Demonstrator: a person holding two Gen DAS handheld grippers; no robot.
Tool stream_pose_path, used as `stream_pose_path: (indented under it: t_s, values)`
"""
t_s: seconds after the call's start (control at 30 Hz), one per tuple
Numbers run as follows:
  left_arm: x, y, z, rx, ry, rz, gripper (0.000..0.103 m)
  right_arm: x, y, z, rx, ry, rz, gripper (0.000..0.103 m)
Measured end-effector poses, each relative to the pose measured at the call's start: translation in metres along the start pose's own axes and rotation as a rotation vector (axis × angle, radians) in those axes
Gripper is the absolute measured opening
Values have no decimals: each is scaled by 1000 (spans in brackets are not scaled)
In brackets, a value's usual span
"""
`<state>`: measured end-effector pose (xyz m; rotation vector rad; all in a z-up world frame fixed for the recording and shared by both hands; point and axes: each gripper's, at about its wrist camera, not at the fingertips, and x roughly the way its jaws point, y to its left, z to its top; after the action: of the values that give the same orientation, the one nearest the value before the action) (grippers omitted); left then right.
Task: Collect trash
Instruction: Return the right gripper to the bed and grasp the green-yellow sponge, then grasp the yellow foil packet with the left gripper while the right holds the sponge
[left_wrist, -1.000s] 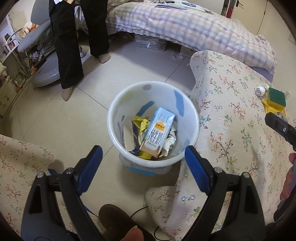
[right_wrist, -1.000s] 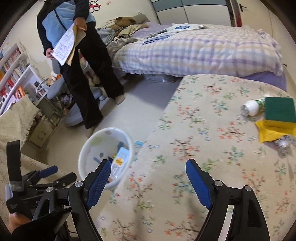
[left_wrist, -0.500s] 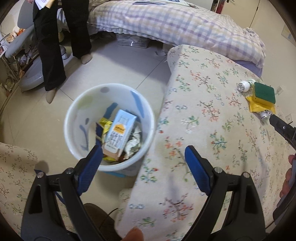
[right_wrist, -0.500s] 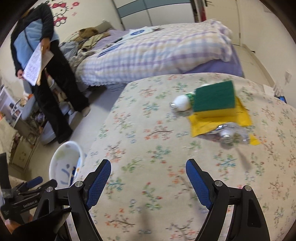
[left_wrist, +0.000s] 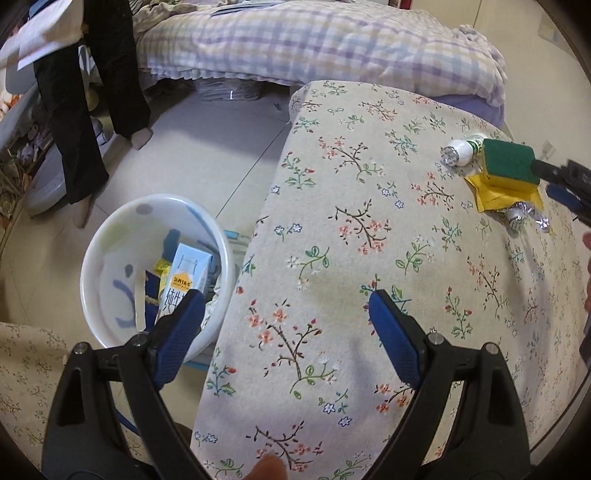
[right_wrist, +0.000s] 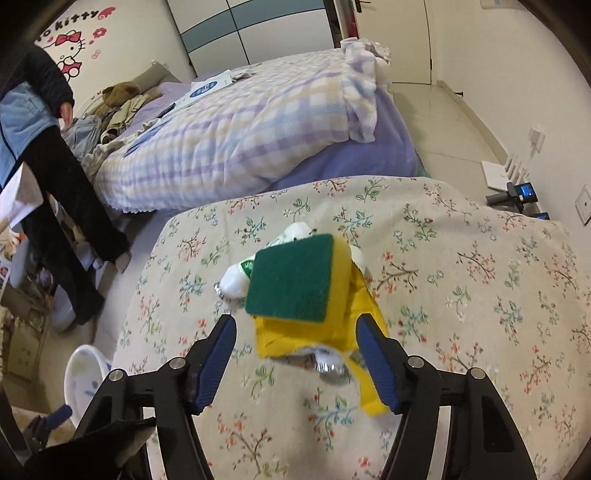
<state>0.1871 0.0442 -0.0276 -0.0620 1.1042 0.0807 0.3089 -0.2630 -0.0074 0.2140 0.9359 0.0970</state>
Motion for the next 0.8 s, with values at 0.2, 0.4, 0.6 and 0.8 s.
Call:
stream_pose_path:
  t_s: [0.2,0.4,0.6,0.8]
  values:
    - [-1,-6,0,14,-5,-9,90,31,-7,9,27,56,-57,53]
    - [0,-14,2,30,-7,-23,90,19,-6,3,0,48,2,27]
    - [-4,-33,1,54,-15,-52,90,-42,-23,-15,40,-14,52,25]
    - [-14,-67,-8,116,-37,-77,90,-98,-56,-47,103,-41,44,25]
